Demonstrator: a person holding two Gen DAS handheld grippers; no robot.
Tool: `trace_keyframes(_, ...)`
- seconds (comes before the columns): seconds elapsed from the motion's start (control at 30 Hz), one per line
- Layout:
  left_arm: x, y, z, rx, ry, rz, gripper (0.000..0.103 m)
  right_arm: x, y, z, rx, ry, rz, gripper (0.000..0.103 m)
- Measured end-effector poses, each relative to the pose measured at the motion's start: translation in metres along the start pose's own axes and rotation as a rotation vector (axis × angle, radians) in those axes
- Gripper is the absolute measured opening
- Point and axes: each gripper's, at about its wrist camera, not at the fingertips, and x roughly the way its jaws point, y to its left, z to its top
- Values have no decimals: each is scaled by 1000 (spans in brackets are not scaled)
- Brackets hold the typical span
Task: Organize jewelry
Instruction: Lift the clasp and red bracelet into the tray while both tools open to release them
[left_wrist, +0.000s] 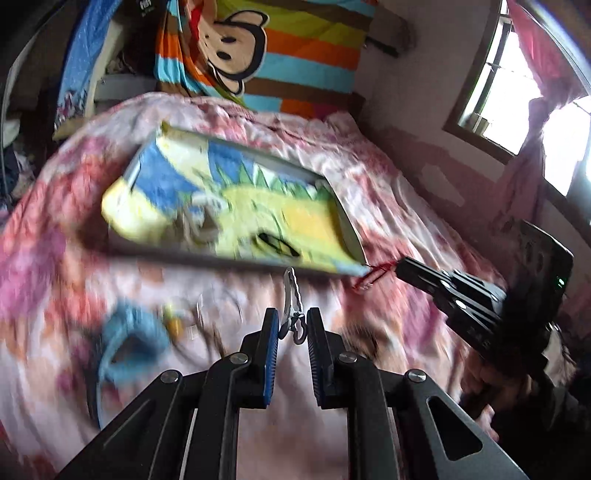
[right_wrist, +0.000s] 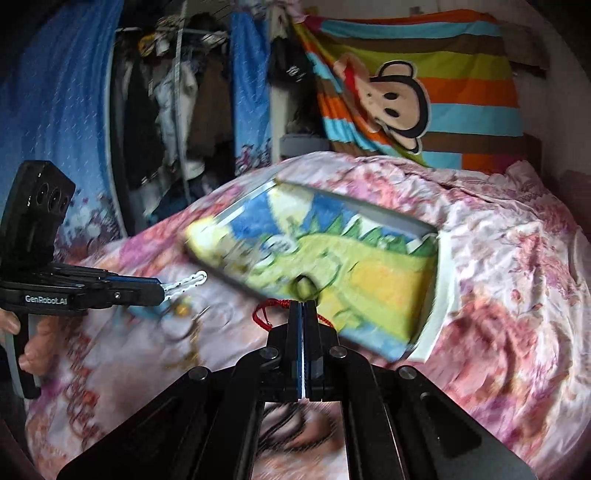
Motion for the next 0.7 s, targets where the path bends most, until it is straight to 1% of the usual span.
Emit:
trace_keyframes(0.1, 21, 0, 26, 8, -33, 27, 15, 21, -19, 12, 36, -14, -48, 1)
trace_keyframes(0.2, 47, -1, 50, 18, -69, 59, 15, 42, -28, 16, 33, -8, -112, 1)
trace_keyframes(0.3, 75, 1, 66, 7, -69, 91, 15, 62, -38, 14, 43, 13, -157, 1)
trace_keyframes(0.4, 101, 5, 74, -10, -48, 108, 15, 80, -51, 6, 92, 44, -153, 1)
trace_keyframes(0.47, 119, 8, 76, -23, -13, 121, 15, 90, -57, -1, 109, 63, -148, 1)
trace_keyframes(0.6, 142, 13, 73, -49, 31, 131, 15, 102, -62, -12, 129, 90, -131, 1)
trace_keyframes(0.7, 151, 16, 73, -58, 44, 136, 15, 108, -62, -17, 130, 106, -120, 1)
